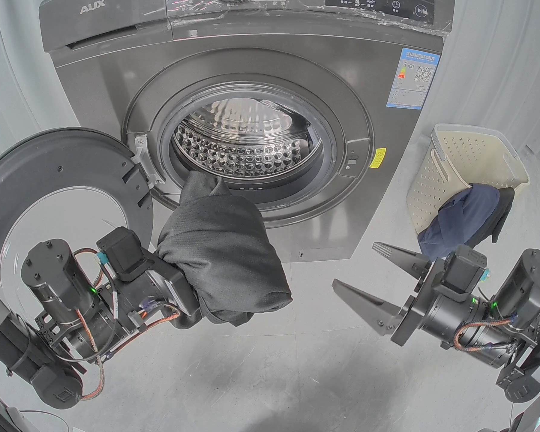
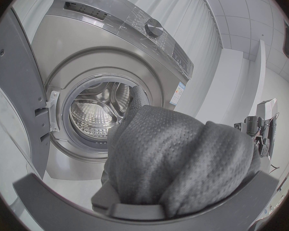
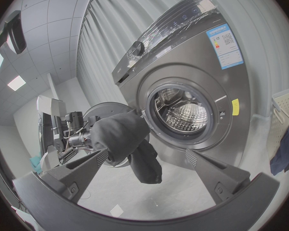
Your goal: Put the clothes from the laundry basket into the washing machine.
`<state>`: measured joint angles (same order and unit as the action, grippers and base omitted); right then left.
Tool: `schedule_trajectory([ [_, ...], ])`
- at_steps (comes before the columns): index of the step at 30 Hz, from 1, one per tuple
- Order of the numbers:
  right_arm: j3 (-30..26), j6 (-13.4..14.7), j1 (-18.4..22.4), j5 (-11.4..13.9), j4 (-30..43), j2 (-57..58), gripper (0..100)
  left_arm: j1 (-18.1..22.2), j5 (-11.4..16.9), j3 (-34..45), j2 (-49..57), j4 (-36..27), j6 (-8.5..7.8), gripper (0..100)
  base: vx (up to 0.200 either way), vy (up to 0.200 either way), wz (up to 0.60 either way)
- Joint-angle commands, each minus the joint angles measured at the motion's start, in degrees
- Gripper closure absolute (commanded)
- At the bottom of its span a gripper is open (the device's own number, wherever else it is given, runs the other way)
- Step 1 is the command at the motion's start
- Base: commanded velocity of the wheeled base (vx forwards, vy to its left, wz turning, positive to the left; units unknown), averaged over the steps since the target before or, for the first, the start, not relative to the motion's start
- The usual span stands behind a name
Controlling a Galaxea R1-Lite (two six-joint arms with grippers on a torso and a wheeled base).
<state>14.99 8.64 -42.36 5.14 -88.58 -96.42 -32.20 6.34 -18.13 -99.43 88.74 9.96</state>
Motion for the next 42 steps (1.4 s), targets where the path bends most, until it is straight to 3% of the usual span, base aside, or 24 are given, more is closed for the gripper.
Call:
schedule_trajectory([
  [1, 0.30, -0.21, 2.64, -0.31, 0.07, 0.70, 0, -0.24, -0.01, 0.29, -0.07, 0.03, 0.06, 100, 0.000, 0.000, 0.00],
  [9, -0.05, -0.12, 3.25, -0.57, 0.16, 0.61, 0, -0.24, -0.01, 0.81, 0.73, 0.03, 0.06, 100, 0.000, 0.000, 0.00],
  [12, 0.30, -0.12, 5.18, -0.57, 0.07, -0.09, 0, -0.41, 0.08, 1.43, 1.43, 0.03, 0.15, 100, 0.000, 0.000, 0.00],
  [18, 0.47, -0.12, 6.50, -0.57, 0.07, -0.88, 0, -0.41, -0.01, 1.96, 1.52, 0.03, -0.64, 100, 0.000, 0.000, 0.00],
  [24, 0.56, -0.12, 6.42, -0.93, 0.07, -1.58, 0, -0.76, 0.08, 2.04, 1.16, 0.03, -0.03, 100, 0.000, 0.000, 0.00],
  [42, 0.30, -0.03, 5.80, -1.01, 0.07, -2.20, 0, -0.59, 0.25, 2.66, 0.46, 0.03, -0.82, 100, 0.167, 0.000, 0.00],
])
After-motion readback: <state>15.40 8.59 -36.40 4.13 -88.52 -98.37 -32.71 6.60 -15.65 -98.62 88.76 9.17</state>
